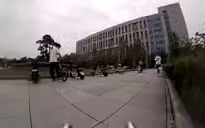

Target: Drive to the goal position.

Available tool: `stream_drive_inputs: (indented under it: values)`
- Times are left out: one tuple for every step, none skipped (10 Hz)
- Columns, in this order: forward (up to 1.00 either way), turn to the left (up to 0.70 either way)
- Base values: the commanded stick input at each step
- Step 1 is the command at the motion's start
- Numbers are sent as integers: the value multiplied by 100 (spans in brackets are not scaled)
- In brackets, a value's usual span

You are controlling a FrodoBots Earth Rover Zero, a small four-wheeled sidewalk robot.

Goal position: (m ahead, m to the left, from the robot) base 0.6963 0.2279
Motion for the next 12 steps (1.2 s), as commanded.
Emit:
stream_drive_inputs:
  values:
    - [7, -22]
    - [7, -8]
    - [7, 0]
    - [6, 0]
    - [7, 0]
    - [13, 0]
    - [43, 0]
    - [70, 0]
    - [70, 0]
    - [70, 0]
    - [70, 0]
    - [70, 0]
